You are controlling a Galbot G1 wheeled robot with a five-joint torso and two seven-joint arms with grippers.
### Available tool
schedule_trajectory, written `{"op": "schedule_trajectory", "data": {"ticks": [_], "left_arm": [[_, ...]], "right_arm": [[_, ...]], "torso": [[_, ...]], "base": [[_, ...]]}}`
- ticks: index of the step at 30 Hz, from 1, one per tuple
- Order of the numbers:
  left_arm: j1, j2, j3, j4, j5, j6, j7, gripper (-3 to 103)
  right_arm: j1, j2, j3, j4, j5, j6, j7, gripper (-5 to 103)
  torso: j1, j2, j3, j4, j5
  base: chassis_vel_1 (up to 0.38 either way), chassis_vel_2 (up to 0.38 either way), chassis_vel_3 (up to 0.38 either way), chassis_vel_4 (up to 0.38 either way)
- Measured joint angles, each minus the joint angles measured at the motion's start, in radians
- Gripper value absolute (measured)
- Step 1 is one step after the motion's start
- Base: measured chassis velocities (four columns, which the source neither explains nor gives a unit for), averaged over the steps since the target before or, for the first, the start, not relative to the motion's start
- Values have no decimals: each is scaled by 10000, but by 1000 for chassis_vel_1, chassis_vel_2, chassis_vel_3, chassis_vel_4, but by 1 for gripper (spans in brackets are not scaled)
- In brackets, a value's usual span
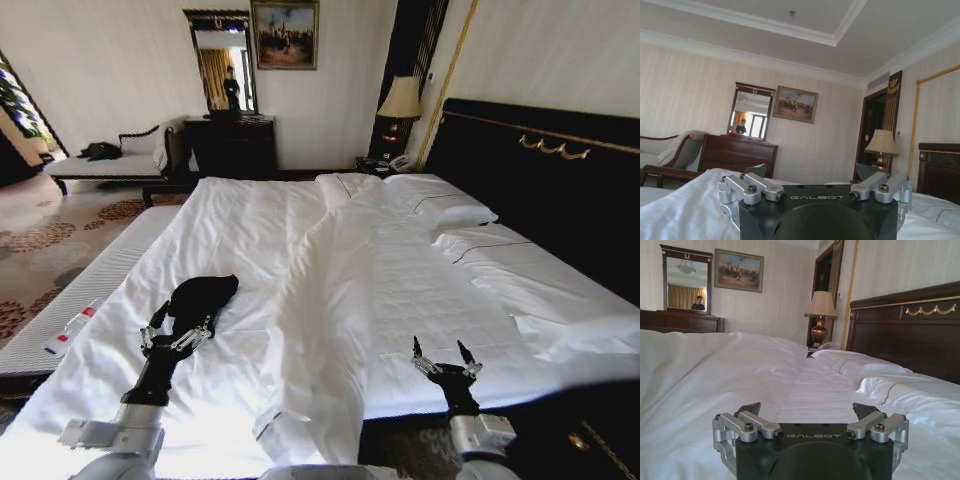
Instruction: Fold the clothes on the bed.
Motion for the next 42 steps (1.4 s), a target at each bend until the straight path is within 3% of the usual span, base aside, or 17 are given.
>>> {"op": "schedule_trajectory", "data": {"ticks": [3, 5, 8, 11, 22, 31, 42], "left_arm": [[50, 16, -260, -124, 271, 50, -124, 100], [277, 132, -936, -488, 578, 175, -326, 100], [649, 441, -1947, -801, -830, 580, -606, 100], [746, 536, -2213, -812, -1539, 842, -726, 100], [531, 310, -1517, 80, -987, 1032, -922, 100], [458, 388, -1420, 1010, -762, 1035, -1004, 100], [438, 311, -1363, 1275, -667, 802, -1008, 100]], "right_arm": [[1, -25, 67, 17, 5, 0, 1, 100], [1, -157, 351, 181, 157, -9, 30, 100], [-44, -471, 800, 802, 992, -291, 389, 100], [-119, -628, 1029, 1317, 1473, -493, 519, 100], [-8, -582, 843, 1592, 1169, -627, 689, 100], [-610, -595, 218, 2207, 1046, -1259, 821, 100], [-679, -733, 163, 2207, 693, -946, 821, 100]], "torso": [[0, 0, 0, 0, 2], [1, -1, 0, 0, 6], [0, -2, 0, 1, 7], [1, -2, -1, 1, -3], [4, -5, 3, 1, 14], [-1, 0, 0, 1, -2], [0, -1, 0, 1, 3]], "base": [[103, 270, -80, -248], [103, 269, -108, -259], [104, 263, -106, -239], [71, 224, -65, -211], [-15, 75, 24, -67], [0, 0, 0, 0], [0, 0, 0, 0]]}}
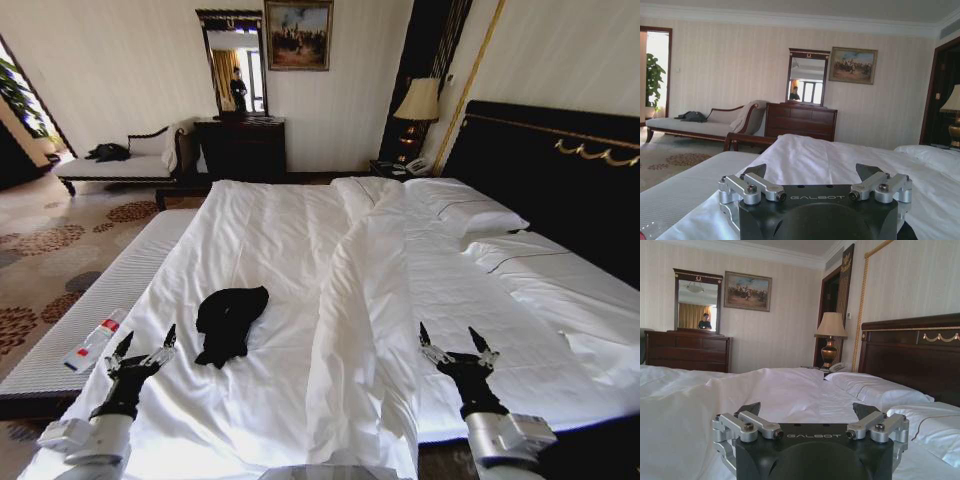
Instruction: Fold the clothes on the bed.
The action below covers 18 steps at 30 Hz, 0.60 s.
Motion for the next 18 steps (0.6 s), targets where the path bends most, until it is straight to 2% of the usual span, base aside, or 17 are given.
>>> {"op": "schedule_trajectory", "data": {"ticks": [11, 18], "left_arm": [[-34, 10, 76, -168, 183, 7, 3, 100], [-53, 9, 80, -79, 222, 8, 6, 100]], "right_arm": [[114, -164, 192, -15, 100, -2, 34, 100], [60, -161, 157, -20, 242, -225, 114, 100]], "torso": [[1, -2, 1, -1, 3], [1, -1, 0, 0, 2]], "base": [[45, 21, -44, -16], [212, 111, -223, -119]]}}
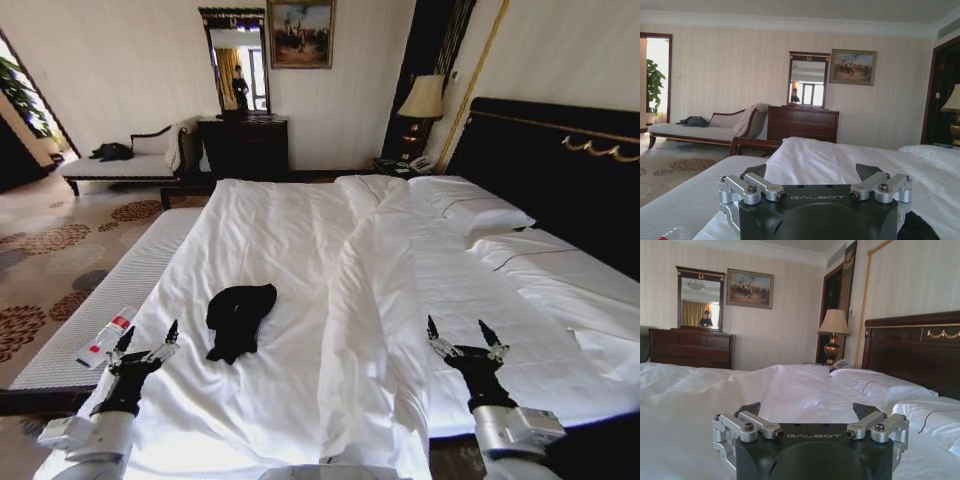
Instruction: Fold the clothes on the bed.
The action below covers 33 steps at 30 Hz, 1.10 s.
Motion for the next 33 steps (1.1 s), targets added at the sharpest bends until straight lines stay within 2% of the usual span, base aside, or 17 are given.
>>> {"op": "schedule_trajectory", "data": {"ticks": [6, 11, 18, 20, 22, 25, 26, 29, 30, 33], "left_arm": [[-25, 1, 14, 91, 30, -3, 0, 100], [-31, -16, 24, 147, 41, -32, -1, 100], [-33, -51, 46, 167, 81, -41, 2, 100], [-34, -76, 48, 170, 123, -41, 3, 100], [-40, -88, 50, 178, 147, -41, 3, 100], [-66, -137, 89, 190, 272, -34, -2, 100], [-66, -137, 89, 190, 272, -34, -2, 100], [-110, -164, 137, 189, 420, 7, -4, 100], [-110, -164, 137, 189, 420, 7, -4, 100], [-146, -182, 142, 188, 469, 31, -8, 100]], "right_arm": [[-59, -117, 43, -3, 291, -273, 50, 100], [-38, -389, 101, -4, 701, -272, 56, 100], [343, -1243, 267, -12, 2808, -566, -32, 100], [388, -1820, 331, -13, 3495, -613, -368, 100], [393, -2059, 358, -13, 3632, -549, -578, 100], [436, -3208, 529, -11, 3881, -121, -1397, 100], [436, -3208, 529, -11, 3881, -121, -1397, 100], [506, -4474, 789, -7, 4430, -133, -1531, 100], [506, -4474, 789, -7, 4430, -133, -1531, 100], [483, -5304, 1015, -7, 5089, -462, -1228, 100]], "torso": [[-2, 2, -3, -3, -7], [-1, 2, -3, 0, -5], [0, -1, 1, 0, 9], [0, 0, 1, -1, 6], [1, -1, 1, 0, 5], [-1, 1, 0, 0, -5], [-1, 1, 0, 0, -5], [-2, 1, -1, 0, 0], [-2, 1, -1, 0, 0], [0, 0, 1, 0, 3]], "base": [[257, 178, -269, -178], [137, 68, -82, -74], [-36, -20, 26, 16], [-47, -3, 30, 10], [0, 0, 0, 0], [0, 0, 0, 0], [0, 0, 0, 0], [0, 0, 0, 0], [0, 0, 0, 0], [0, 0, 0, 0]]}}
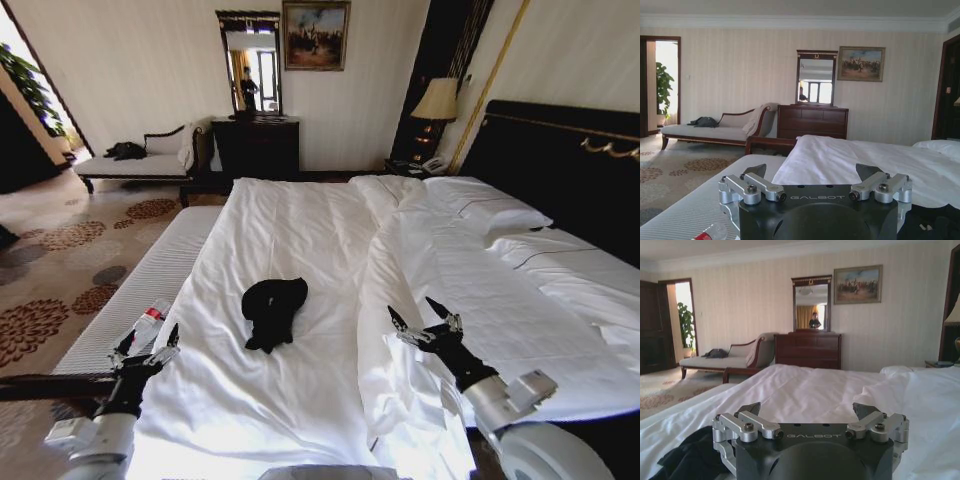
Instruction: Fold the clothes on the bed.
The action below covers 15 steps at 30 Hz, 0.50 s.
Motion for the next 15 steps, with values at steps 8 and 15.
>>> {"op": "schedule_trajectory", "data": {"ticks": [8, 15], "left_arm": [[-8, -118, 68, 99, -4, 3, -11, 100], [-48, -101, 104, 154, -28, 11, -34, 100]], "right_arm": [[-8, -1075, -162, 1, 799, -686, 998, 100], [-429, -1481, -97, 1, 426, -1112, 1323, 100]], "torso": [[-1, 0, -2, 0, -4], [0, 0, -1, 0, -3]], "base": [[0, 0, 0, 0], [0, 0, 0, 0]]}}
